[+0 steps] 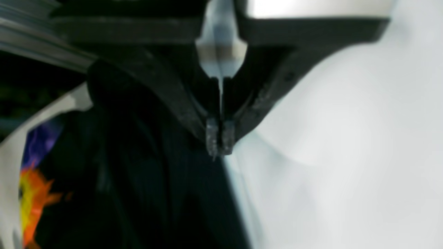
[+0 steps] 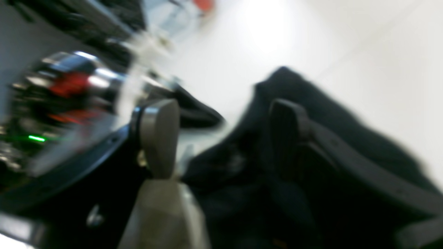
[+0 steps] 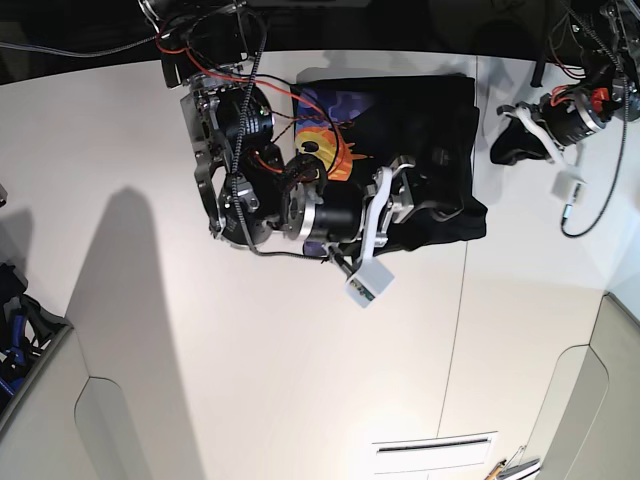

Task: Fold the T-shirt properly
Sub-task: 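Grasp the folded bundle with the right gripper and fold it over, then grasp the bundle edge with the left gripper and fold it under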

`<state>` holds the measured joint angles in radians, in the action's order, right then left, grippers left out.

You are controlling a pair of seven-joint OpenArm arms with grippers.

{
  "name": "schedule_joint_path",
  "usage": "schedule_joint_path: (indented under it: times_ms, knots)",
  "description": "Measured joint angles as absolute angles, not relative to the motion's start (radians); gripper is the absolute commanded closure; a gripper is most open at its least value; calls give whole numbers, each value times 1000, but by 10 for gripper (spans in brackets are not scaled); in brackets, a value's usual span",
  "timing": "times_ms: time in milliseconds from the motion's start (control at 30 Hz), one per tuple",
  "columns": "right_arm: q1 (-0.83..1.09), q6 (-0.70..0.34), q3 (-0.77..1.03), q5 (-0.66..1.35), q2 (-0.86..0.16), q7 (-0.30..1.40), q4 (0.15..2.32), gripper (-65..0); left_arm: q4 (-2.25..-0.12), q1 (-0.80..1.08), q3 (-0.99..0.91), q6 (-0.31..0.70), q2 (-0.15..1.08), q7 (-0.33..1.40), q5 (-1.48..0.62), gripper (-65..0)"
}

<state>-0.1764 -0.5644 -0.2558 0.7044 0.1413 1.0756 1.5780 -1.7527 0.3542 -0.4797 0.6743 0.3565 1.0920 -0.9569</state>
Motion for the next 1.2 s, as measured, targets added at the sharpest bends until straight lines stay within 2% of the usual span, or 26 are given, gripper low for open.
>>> schedule_joint_path:
  times_ms: [67,133,167,333,533,700,767,867,1000,1200]
  knots:
    - [-191,-564,-220,636,141,1076,1578,-229,-1794,354,-542,685,358,1093,-1010,-6]
    - [-200,-564,-182,575,141,1076,1578,-20,-1837,354,-592,686,357,1127,-1089,-7]
    - [-202,-564,-162,552,141,1075,1578,0,-1862,355,-612,686,357,1149,-1139,-6]
    - [-203,-566,-121,516,132,1072,1569,0,-1962,366,-614,689,325,1225,-1319,-6]
    - [-203,-567,-122,511,83,1034,1422,0,-1978,436,-455,689,254,1232,-1315,-6]
    - [-202,-566,-122,527,28,1039,1334,0,-1947,453,-344,694,256,1214,-1089,-6]
    - [-199,-565,-122,579,6,1080,1337,0,-1897,454,-341,691,272,1146,-974,-6]
    - [-173,-562,-122,691,-33,1135,1364,0,-1803,443,-341,622,298,1026,-830,-6]
    - [-105,-562,-122,812,-68,1195,1413,0,-1700,364,-341,588,304,954,-759,-6]
    - [19,-569,-122,934,-43,1253,1503,0,-1636,195,-340,559,301,946,-716,-6]
